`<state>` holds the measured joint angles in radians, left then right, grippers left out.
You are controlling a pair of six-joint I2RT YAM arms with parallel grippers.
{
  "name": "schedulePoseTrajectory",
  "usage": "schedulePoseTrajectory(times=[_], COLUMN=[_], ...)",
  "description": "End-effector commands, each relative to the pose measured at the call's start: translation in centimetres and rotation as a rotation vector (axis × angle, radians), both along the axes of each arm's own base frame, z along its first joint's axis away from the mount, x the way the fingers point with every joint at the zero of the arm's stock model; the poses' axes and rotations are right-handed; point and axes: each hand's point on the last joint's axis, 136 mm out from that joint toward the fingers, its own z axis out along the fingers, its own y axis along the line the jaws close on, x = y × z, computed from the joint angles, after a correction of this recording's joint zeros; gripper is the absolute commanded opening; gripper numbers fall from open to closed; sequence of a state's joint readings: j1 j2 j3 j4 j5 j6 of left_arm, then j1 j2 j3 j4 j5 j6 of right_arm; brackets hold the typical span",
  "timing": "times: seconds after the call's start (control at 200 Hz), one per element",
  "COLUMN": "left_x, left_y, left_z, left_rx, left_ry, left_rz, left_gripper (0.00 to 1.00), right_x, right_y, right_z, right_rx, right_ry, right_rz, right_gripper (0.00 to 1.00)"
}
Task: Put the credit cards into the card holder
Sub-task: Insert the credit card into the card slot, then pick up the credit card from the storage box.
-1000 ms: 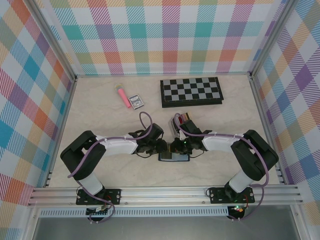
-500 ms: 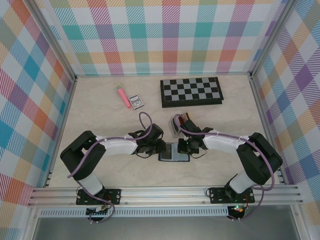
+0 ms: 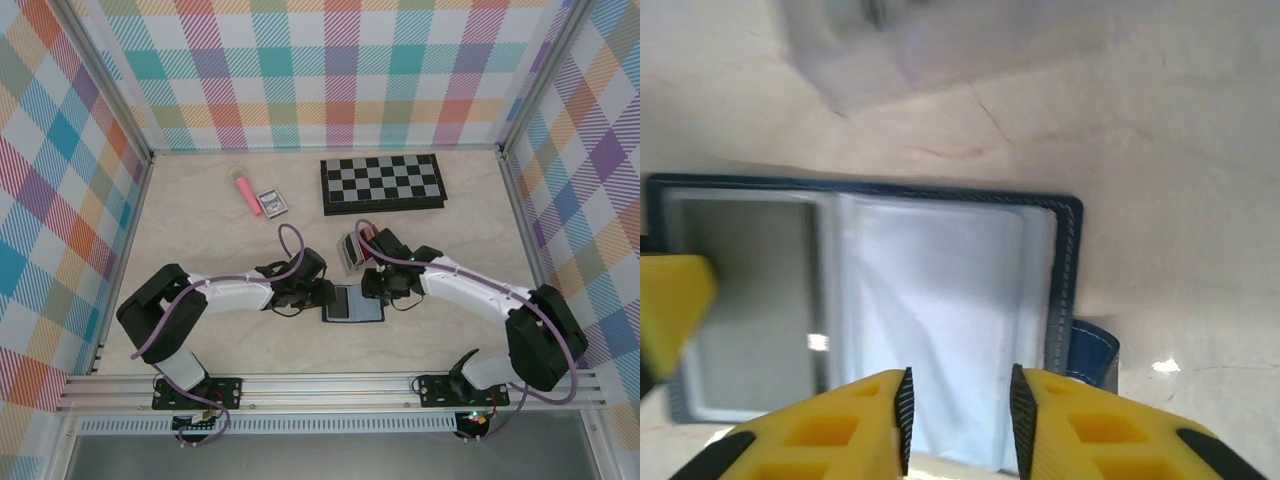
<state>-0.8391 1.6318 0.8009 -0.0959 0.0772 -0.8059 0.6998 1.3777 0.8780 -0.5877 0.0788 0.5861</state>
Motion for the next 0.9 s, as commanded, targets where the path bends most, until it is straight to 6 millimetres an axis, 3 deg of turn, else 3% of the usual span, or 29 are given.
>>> schedulePoseTrajectory(times=[0.0, 0.07, 0.22, 0.395, 0.445, 0.61, 0.895], left_x=[0.1, 0.7, 2.9, 6.1, 6.9, 8.9, 11.9], left_y=[1.7, 2.1, 3.1, 3.8, 3.8, 2.2, -1.7], left_z=[1.6, 2.8, 4.6, 5.6, 5.8, 6.6, 5.7], left_rx=[0.063, 0.063, 0.033, -0.017, -0.033, -0.082, -0.145], left_ry=[-0.028, -0.046, -0.068, -0.061, -0.059, -0.053, 0.011], left_rz=[0.017, 0.038, 0.099, 0.155, 0.165, 0.144, 0.120], left_gripper=[0.47, 0.49, 0.57, 0.59, 0.60, 0.63, 0.64], right_x=[1.8, 3.2, 6.0, 9.0, 9.9, 12.2, 12.5], right_y=[-0.9, -1.4, -0.4, 1.7, 1.5, -0.1, 0.4], right_z=[3.5, 4.3, 5.4, 4.8, 4.4, 4.7, 2.3], right_rx=[-0.034, -0.054, -0.064, -0.094, -0.139, -0.286, -0.299], right_ry=[-0.077, -0.084, -0.074, -0.039, -0.036, -0.057, 0.002], right_rz=[-0.003, -0.013, 0.030, 0.083, 0.070, 0.012, 0.039], right_gripper=[0.39, 0.40, 0.40, 0.40, 0.40, 0.42, 0.32])
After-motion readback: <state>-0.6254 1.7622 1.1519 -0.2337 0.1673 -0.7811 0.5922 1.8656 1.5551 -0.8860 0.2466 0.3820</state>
